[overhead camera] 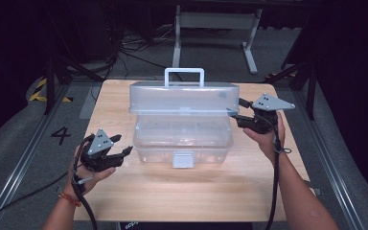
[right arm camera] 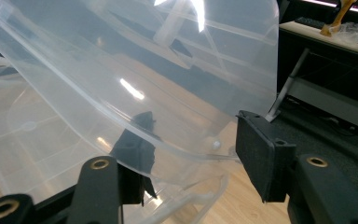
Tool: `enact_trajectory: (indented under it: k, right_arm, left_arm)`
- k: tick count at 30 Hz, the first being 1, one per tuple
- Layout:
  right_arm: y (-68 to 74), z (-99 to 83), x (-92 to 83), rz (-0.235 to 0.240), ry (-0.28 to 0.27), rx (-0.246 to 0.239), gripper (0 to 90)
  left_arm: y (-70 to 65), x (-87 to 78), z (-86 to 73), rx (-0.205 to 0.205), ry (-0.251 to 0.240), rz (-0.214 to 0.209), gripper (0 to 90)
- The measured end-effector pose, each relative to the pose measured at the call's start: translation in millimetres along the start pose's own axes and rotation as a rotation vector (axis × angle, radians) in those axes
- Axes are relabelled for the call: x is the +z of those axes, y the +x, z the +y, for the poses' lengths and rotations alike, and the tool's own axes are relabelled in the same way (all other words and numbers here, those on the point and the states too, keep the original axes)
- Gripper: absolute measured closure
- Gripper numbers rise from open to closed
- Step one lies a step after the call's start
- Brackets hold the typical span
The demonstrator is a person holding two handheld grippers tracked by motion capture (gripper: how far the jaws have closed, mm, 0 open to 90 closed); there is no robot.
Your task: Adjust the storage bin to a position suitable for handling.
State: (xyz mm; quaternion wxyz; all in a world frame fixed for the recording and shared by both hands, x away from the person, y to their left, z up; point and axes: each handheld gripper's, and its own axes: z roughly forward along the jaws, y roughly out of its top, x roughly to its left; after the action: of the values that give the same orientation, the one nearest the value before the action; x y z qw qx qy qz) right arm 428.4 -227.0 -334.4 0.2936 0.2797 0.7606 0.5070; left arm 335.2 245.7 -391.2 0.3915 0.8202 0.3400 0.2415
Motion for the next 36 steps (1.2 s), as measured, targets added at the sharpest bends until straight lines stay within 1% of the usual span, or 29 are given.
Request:
enact_trajectory:
  k: [1,2,3,5,7,9,10,14,15,16,20,21,23,25,26,27,28,30,31,36]
  right_arm:
    - [0.1,0.7,0.1,-0.004,-0.004,0.006,48.2]
    - [0.0,1.2,0.4,-0.011,-0.009,0.000,48.5]
    - [0.2,1.6,0.5,-0.017,-0.010,0.000,48.9]
    - [0.0,3.4,0.9,-0.032,-0.016,-0.003,49.9]
    - [1.0,4.6,1.1,-0.054,-0.025,-0.017,51.0]
    - [1.6,6.0,1.7,-0.067,-0.029,-0.020,51.6]
    - [1.1,6.6,1.8,-0.071,-0.028,-0.021,52.4]
    - [-0.2,7.7,3.4,-0.096,-0.039,-0.016,57.6]
    - [-1.2,7.8,4.5,-0.102,-0.044,-0.005,59.7]
    - [-1.2,7.8,4.5,-0.102,-0.044,-0.005,59.7]
    - [-3.1,7.2,7.3,-0.122,-0.052,0.019,64.6]
    - [-3.4,7.2,7.8,-0.124,-0.055,0.022,65.0]
    - [-3.4,7.2,8.6,-0.132,-0.061,0.027,66.2]
    - [-2.5,7.0,10.1,-0.157,-0.066,0.019,68.2]
    - [-2.3,6.9,10.6,-0.163,-0.070,0.023,68.7]
    - [-2.6,6.8,11.2,-0.170,-0.074,0.021,69.1]
    - [-2.7,6.7,11.9,-0.172,-0.077,0.034,69.6]
    - [-4.4,6.0,13.4,-0.168,-0.089,0.067,70.3]
    - [-4.4,6.0,13.4,-0.168,-0.089,0.067,70.3]
    - [-6.0,8.3,17.6,-0.196,-0.097,0.077,72.6]
  left_arm:
    - [0.5,0.3,-3.6,-0.003,0.013,0.004,40.9]
    - [1.3,0.4,-7.3,-0.004,0.021,0.008,40.0]
    - [2.0,0.4,-11.4,-0.012,0.031,0.004,39.8]
    - [2.9,1.8,-20.1,-0.011,0.074,0.003,39.1]
    - [3.5,3.1,-26.6,-0.015,0.099,0.000,38.1]
    - [3.7,4.8,-33.8,-0.019,0.126,-0.008,38.0]
    - [3.9,6.1,-37.0,-0.014,0.139,-0.008,37.9]
    - [3.5,12.8,-48.0,-0.017,0.180,-0.018,37.4]
    - [3.1,15.0,-50.2,-0.019,0.183,-0.019,37.2]
    - [3.1,16.7,-51.6,-0.017,0.192,-0.022,37.2]
    - [0.0,22.9,-54.9,-0.014,0.211,-0.032,36.9]
    - [-0.5,24.1,-55.4,-0.004,0.216,-0.033,36.8]
    - [-1.8,26.1,-56.0,-0.001,0.227,-0.040,36.7]
    - [-3.2,28.6,-56.7,-0.003,0.229,-0.053,36.5]
    - [-3.4,29.4,-56.9,0.000,0.230,-0.055,36.3]
    - [-4.5,30.8,-57.6,-0.008,0.225,-0.060,36.2]
    - [-4.5,31.9,-58.0,-0.005,0.226,-0.070,35.9]
    - [-4.9,32.7,-58.7,-0.005,0.231,-0.071,35.6]
    - [-5.2,34.3,-59.8,-0.007,0.226,-0.073,35.6]
    - [-4.6,38.5,-66.6,-0.008,0.241,-0.096,33.2]
